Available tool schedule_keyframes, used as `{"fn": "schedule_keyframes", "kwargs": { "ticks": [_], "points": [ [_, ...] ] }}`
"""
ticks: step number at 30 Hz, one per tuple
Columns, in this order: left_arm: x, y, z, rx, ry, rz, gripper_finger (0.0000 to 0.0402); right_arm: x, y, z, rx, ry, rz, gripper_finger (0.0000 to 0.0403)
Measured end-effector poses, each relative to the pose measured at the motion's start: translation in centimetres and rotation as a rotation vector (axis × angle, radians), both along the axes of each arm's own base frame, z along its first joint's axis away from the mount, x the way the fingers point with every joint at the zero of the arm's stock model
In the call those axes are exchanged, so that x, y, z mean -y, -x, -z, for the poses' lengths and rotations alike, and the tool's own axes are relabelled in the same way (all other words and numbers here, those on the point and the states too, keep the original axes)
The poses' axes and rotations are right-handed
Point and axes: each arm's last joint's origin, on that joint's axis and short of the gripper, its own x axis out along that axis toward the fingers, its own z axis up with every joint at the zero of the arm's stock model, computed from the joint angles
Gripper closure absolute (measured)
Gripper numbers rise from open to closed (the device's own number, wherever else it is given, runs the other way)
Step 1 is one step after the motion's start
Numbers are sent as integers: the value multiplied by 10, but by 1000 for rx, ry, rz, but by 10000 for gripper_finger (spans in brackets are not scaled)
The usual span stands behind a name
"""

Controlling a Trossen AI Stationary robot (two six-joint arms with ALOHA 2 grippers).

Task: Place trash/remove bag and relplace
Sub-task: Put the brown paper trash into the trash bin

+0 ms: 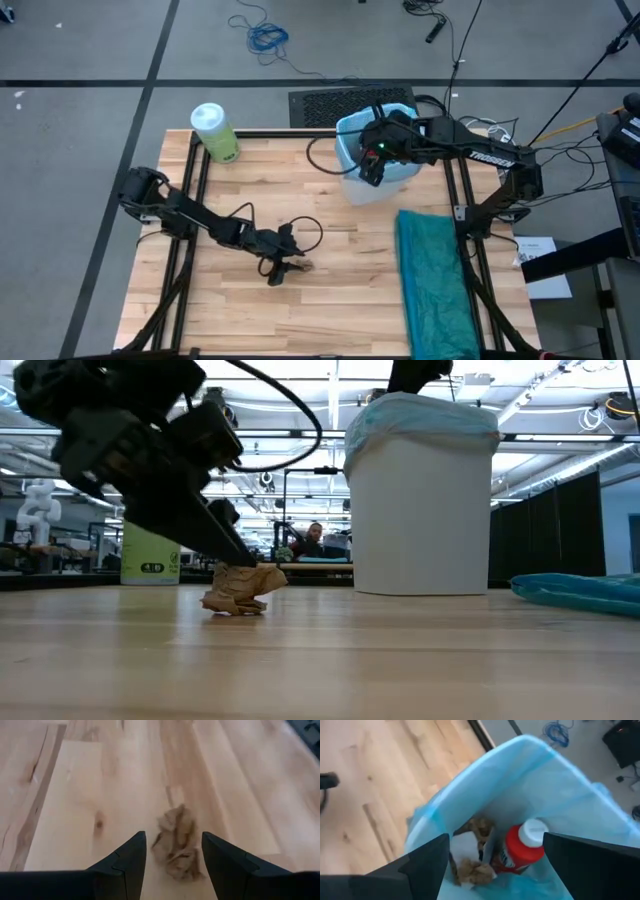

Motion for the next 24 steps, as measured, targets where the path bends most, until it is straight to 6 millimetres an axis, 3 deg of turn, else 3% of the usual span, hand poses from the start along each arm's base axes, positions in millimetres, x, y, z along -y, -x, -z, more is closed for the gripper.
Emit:
{"fn": "schedule_keyframes", "kwargs": {
  "ticks": [7, 12, 16, 20, 24],
  "points": [
    [0, -9, 19, -85, -23, -8, 236, -29, 3, 2, -23, -104, -69, 90],
    [2, -16, 15, -78, -23, -7, 299, -54, 8, -1, 3, -201, -154, 90],
    [4, -23, -5, 3, -8, 18, 384, -67, 14, -7, 22, -204, -197, 90],
    [4, -26, -31, 96, -15, 42, 395, -72, 19, -11, 43, -197, -225, 90],
    [0, -24, -71, 241, -11, 55, 398, -74, 24, -16, 52, -181, -261, 90]
  ]
}}
